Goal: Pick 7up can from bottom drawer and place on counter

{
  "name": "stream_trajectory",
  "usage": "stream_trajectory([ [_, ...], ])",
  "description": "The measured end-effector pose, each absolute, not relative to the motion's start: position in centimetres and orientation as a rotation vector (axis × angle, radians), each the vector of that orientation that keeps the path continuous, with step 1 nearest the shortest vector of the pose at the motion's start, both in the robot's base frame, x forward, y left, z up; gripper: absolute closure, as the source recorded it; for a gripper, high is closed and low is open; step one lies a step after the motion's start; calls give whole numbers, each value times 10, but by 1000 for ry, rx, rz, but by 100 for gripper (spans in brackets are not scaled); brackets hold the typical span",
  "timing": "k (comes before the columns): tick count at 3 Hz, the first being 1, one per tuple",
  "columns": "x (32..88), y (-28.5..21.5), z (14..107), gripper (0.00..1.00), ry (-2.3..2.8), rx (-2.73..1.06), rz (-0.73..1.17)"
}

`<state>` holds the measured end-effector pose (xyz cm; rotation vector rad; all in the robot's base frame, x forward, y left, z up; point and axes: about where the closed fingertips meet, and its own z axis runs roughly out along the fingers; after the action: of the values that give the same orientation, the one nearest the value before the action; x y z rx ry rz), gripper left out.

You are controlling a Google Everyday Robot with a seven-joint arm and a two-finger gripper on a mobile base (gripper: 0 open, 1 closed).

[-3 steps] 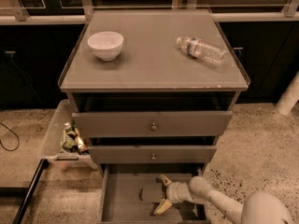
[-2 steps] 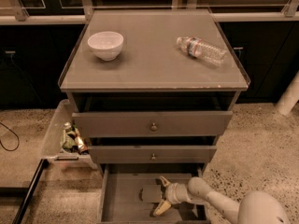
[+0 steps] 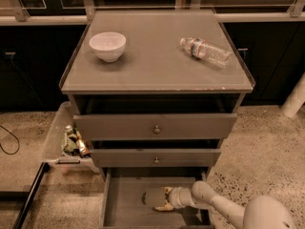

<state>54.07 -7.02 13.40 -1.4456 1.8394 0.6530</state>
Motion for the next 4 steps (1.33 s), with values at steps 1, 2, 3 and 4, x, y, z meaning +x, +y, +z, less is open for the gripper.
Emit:
stream_trajectory([
  [1,541,-70,134,66,1839,-1446,653],
  [2,541,-70,134,89,1840,-1446,653],
  [3,535,-71,133,100,1870,-1442,665],
  [4,527,-74,157,100,1873,-1451,683],
])
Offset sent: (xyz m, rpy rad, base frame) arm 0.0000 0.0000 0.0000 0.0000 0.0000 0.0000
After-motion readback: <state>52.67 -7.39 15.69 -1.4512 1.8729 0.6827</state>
